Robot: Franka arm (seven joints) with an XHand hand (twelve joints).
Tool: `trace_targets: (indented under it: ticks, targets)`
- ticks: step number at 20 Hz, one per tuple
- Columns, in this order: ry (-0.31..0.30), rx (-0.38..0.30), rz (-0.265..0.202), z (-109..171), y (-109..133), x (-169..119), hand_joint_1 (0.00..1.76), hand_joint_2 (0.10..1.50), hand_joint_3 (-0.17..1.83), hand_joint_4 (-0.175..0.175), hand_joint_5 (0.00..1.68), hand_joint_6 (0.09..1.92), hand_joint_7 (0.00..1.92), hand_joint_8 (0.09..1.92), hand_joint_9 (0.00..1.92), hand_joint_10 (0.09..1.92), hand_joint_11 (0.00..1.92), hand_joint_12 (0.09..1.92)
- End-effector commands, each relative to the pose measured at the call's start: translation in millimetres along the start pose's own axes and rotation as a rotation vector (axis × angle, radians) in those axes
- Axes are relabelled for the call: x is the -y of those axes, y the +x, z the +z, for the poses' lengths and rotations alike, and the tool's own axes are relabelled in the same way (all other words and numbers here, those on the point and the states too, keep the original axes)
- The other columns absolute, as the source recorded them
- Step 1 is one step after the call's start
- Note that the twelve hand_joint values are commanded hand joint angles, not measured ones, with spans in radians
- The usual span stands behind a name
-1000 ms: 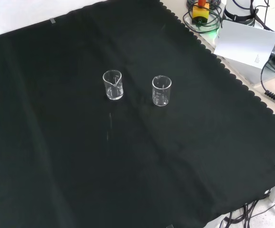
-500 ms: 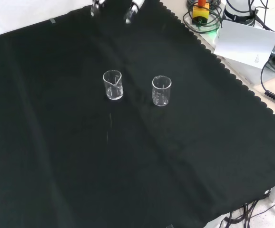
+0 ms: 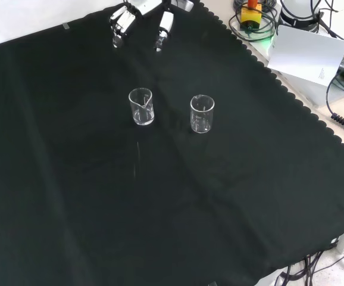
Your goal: Pick up the beaker on the right.
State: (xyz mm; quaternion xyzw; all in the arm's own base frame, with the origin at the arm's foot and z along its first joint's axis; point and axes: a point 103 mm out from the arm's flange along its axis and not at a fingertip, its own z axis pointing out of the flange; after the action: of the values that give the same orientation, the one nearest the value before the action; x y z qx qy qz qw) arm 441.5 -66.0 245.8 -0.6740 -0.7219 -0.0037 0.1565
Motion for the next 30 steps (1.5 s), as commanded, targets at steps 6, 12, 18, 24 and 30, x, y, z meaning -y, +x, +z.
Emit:
trace_targets:
  ticks: [6,12,18,24,30]
  targets:
    - [-0.013,-0.228,-0.118,78,-20,-54,0.78,0.92,-0.17,-0.039,0.49,0.09,0.24,0.68,0.38,0.69,0.01,1.43]
    - [0.0,-0.254,-0.151,97,-24,-57,0.78,0.91,-0.17,-0.039,0.51,0.09,0.31,0.7,0.45,0.69,0.05,1.42]
    - [0.034,-0.276,-0.198,110,-28,-59,0.79,0.89,-0.17,-0.039,0.5,0.09,0.29,0.69,0.44,0.66,0.05,1.41]
    - [0.02,-0.301,-0.235,121,-36,-59,0.8,0.88,-0.17,-0.038,0.45,0.09,0.23,0.67,0.39,0.64,0.01,1.41]
    - [0.054,-0.335,-0.279,137,-36,-62,0.8,0.87,-0.17,-0.038,0.46,0.09,0.28,0.69,0.42,0.65,0.01,1.41]
